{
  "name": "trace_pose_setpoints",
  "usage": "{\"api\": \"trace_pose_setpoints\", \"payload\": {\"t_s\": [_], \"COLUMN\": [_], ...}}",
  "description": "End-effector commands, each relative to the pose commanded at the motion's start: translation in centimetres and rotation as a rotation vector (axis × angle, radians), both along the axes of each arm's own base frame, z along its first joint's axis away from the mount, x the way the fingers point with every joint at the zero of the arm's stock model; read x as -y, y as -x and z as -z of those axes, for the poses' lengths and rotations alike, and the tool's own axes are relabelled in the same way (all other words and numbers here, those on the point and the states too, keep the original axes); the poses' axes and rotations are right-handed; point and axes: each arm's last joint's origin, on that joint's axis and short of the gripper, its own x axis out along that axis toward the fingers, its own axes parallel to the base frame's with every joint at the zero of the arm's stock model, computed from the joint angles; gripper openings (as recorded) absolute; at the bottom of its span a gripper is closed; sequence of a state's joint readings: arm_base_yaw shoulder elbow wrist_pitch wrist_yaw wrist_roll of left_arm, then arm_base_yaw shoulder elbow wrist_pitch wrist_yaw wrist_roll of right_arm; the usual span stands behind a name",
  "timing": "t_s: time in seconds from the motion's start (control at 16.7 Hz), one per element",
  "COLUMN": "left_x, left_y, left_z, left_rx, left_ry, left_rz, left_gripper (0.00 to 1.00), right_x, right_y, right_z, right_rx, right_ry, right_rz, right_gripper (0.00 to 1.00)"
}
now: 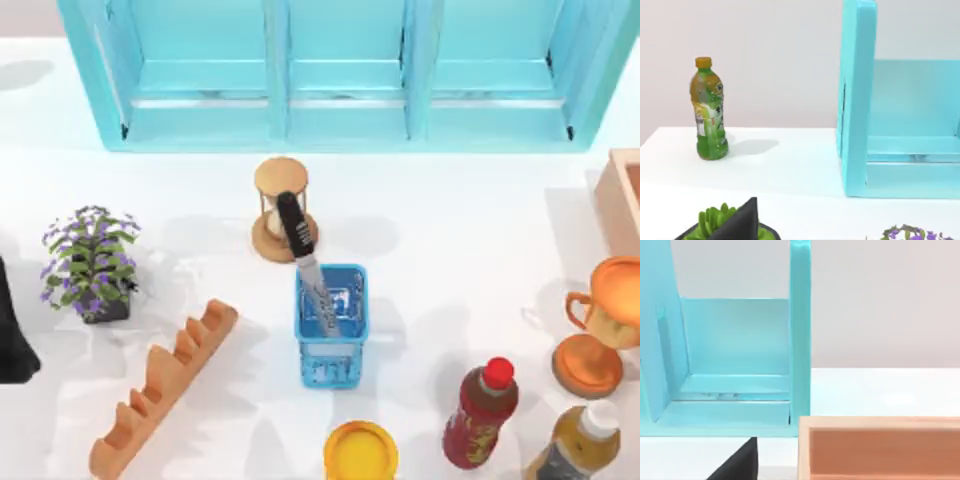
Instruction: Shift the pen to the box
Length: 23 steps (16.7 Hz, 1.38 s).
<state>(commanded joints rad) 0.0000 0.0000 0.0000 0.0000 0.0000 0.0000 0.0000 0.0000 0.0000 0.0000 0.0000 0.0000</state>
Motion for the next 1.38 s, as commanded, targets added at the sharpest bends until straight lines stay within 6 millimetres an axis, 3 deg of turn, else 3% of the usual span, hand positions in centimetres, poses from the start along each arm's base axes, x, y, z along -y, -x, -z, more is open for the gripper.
{"api": "trace_pose_setpoints", "payload": {"t_s": [0.24, 0.6, 1.02, 1.38], "left_x": [0.0, 0.0, 0.0, 0.0], "left_y": [0.0, 0.0, 0.0, 0.0], "left_z": [0.0, 0.0, 0.0, 0.0], "left_rx": [0.0, 0.0, 0.0, 0.0], "left_ry": [0.0, 0.0, 0.0, 0.0], "left_rz": [0.0, 0.0, 0.0, 0.0], "left_gripper": [1.0, 1.0, 1.0, 1.0], "right_x": [-0.3, -2.9, -10.0, -17.0], "right_y": [-0.1, -2.0, -7.3, -9.7], "right_z": [-0.5, -3.6, -5.0, -2.4], "right_rx": [-0.003, -0.11, -0.359, -0.552], "right_ry": [-0.003, -0.022, -0.006, 0.039], "right_rz": [-0.028, -0.262, -0.588, -0.787], "right_gripper": [1.0, 1.0, 1.0, 1.0]}}
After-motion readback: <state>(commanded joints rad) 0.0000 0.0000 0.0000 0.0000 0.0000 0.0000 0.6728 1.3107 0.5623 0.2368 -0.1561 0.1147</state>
